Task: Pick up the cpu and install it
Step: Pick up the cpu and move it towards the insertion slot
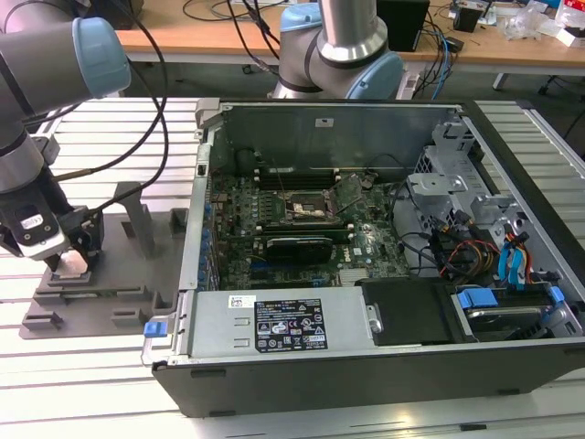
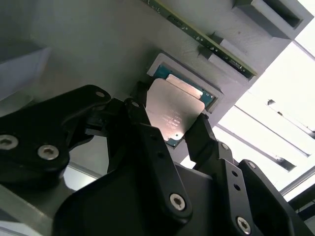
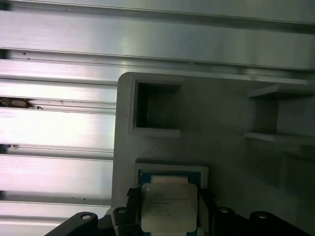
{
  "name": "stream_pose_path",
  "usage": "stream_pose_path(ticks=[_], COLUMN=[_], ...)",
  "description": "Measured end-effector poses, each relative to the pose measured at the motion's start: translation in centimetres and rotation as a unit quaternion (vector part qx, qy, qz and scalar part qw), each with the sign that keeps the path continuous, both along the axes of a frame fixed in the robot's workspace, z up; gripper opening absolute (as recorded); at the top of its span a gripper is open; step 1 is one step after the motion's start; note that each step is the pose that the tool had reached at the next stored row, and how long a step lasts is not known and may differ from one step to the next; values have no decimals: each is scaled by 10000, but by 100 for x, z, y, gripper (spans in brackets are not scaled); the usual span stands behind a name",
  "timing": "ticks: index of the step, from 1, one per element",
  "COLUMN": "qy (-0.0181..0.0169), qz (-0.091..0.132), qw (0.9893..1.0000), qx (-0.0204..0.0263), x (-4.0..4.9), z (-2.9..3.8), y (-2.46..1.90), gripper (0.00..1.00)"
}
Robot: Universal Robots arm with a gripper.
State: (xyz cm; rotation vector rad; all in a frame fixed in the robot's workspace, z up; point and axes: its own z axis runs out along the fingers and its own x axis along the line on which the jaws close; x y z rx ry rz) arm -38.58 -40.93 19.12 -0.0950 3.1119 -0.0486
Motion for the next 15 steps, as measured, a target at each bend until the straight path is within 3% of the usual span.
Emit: stream_pose_path(ticks=[10,15], qy=[1,1], qz=[0,0], qw=[10000,10000], qx=[0,0], x=[0,-1], z=[214,266], y=[0,0], gripper=[55,55])
